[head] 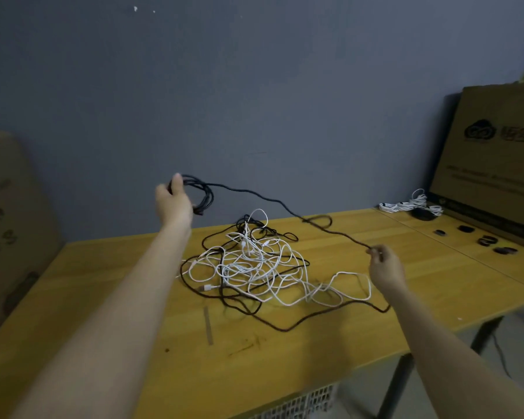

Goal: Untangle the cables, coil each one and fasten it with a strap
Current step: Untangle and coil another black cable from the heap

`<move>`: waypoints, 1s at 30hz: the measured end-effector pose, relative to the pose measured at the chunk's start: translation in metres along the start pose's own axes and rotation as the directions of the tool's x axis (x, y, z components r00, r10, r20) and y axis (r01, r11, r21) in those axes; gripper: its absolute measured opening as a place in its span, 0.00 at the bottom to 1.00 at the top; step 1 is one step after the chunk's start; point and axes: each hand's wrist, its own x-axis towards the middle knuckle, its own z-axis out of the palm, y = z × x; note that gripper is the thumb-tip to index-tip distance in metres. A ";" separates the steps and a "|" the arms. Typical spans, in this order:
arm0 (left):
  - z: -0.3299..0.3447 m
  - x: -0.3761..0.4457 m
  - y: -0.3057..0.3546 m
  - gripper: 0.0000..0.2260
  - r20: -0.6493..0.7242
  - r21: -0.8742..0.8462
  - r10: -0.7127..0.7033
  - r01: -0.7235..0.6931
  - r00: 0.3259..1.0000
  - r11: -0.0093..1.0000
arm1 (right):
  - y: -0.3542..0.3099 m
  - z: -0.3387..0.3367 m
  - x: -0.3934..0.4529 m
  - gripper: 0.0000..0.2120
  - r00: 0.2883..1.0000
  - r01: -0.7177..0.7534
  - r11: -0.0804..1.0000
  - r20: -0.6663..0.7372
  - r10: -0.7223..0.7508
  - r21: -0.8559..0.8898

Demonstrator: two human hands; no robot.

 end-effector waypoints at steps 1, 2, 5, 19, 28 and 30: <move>0.001 -0.004 0.001 0.13 0.047 0.017 0.026 -0.026 0.999 1.000 | 0.000 0.003 -0.001 0.13 0.998 0.024 1.000 0.049 -0.024 -0.005; 0.005 -0.012 0.002 0.13 0.093 0.018 0.046 -0.047 0.995 0.999 | -0.007 0.010 -0.004 0.13 0.993 0.048 0.999 0.104 -0.049 0.008; 0.023 -0.038 0.007 0.12 0.211 0.028 0.085 -0.093 0.974 0.995 | -0.037 0.030 -0.016 0.17 0.956 0.110 0.990 0.262 -0.131 0.091; 0.038 -0.063 0.025 0.11 0.313 -0.055 0.174 -0.165 0.934 0.985 | -0.085 0.047 -0.067 0.15 0.726 0.092 0.910 0.598 -0.339 0.404; 0.025 -0.068 0.015 0.15 0.539 -0.109 0.073 -0.016 0.839 0.994 | -0.097 0.043 -0.063 0.04 0.952 0.217 0.803 0.061 -0.300 0.555; 0.021 -0.070 0.011 0.18 0.617 -0.106 0.033 0.041 0.787 0.994 | -0.103 0.040 -0.056 0.04 0.921 0.381 0.848 -0.076 -0.381 0.367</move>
